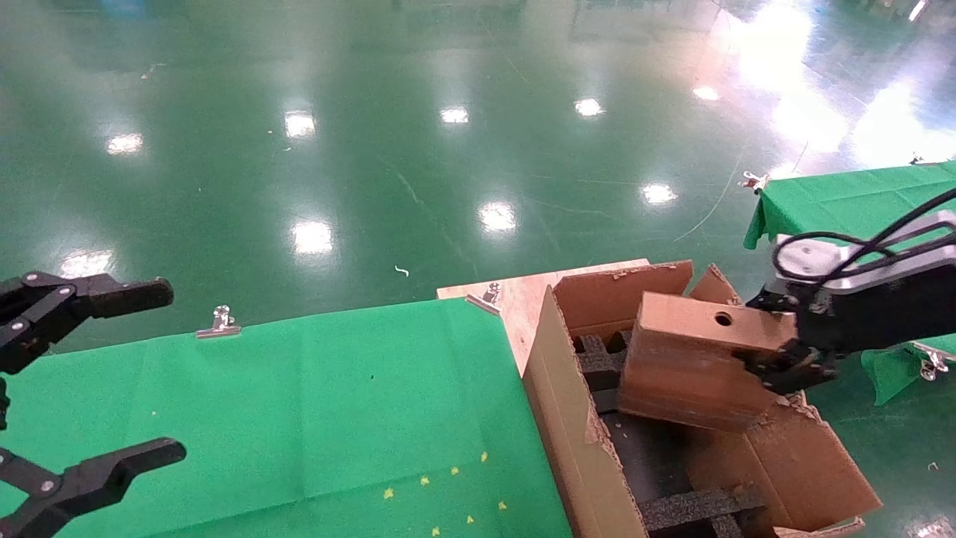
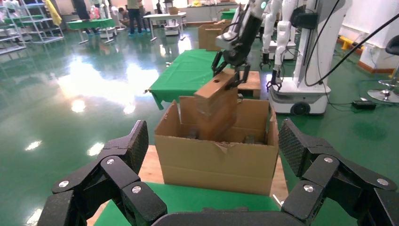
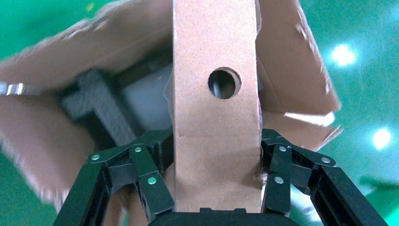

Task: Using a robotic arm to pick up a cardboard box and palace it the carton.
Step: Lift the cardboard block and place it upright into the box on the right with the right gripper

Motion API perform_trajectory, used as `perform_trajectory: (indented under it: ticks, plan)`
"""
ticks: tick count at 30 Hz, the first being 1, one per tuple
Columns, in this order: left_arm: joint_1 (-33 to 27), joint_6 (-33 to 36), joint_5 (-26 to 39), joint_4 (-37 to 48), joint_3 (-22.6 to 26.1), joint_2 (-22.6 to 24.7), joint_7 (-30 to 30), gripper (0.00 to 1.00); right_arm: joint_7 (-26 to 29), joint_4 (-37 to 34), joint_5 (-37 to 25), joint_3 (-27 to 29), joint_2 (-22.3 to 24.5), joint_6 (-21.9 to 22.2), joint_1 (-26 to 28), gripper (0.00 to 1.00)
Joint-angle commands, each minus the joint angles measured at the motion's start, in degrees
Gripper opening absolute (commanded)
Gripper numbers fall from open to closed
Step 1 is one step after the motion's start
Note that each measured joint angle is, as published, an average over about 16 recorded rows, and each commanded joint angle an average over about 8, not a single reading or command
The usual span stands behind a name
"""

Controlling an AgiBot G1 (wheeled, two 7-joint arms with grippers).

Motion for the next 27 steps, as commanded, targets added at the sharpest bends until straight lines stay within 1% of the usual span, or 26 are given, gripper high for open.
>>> perform_trajectory:
  ticks: [1, 4, 8, 11, 13, 16, 20, 27]
  plan:
    - [0.00, 0.00, 0.00, 0.00, 0.00, 0.00, 0.00, 1.00, 3.90, 2.37, 0.48, -0.41, 1.31, 3.82, -1.85, 0.00]
    - [0.00, 0.00, 0.00, 0.00, 0.00, 0.00, 0.00, 1.00, 12.18, 7.09, -1.56, -1.43, 4.24, 9.49, -3.32, 0.00]
    - [0.00, 0.00, 0.00, 0.00, 0.00, 0.00, 0.00, 1.00, 24.01, 11.98, -5.59, -2.81, 7.36, 15.34, -4.52, 0.00]
    - [0.00, 0.00, 0.00, 0.00, 0.00, 0.00, 0.00, 1.00, 33.11, 14.50, -9.07, -3.64, 9.09, 18.30, -4.94, 0.00]
    - [0.00, 0.00, 0.00, 0.00, 0.00, 0.00, 0.00, 1.00, 38.18, 15.65, -10.93, -4.02, 9.95, 19.65, -5.11, 0.00]
    - [0.00, -0.01, -0.01, 0.01, 0.00, 0.00, 0.00, 1.00, 44.19, 16.84, -13.02, -4.40, 11.00, 21.25, -5.35, 0.00]
    - [0.01, -0.03, -0.01, 0.02, 0.00, -0.01, 0.01, 1.00, 46.87, 17.50, -13.95, -4.57, 11.63, 22.23, -5.53, 0.00]
    - [0.01, -0.02, -0.01, 0.02, 0.00, -0.01, 0.01, 1.00, 45.68, 16.95, -13.29, -4.57, 11.27, 21.68, -5.41, 0.00]
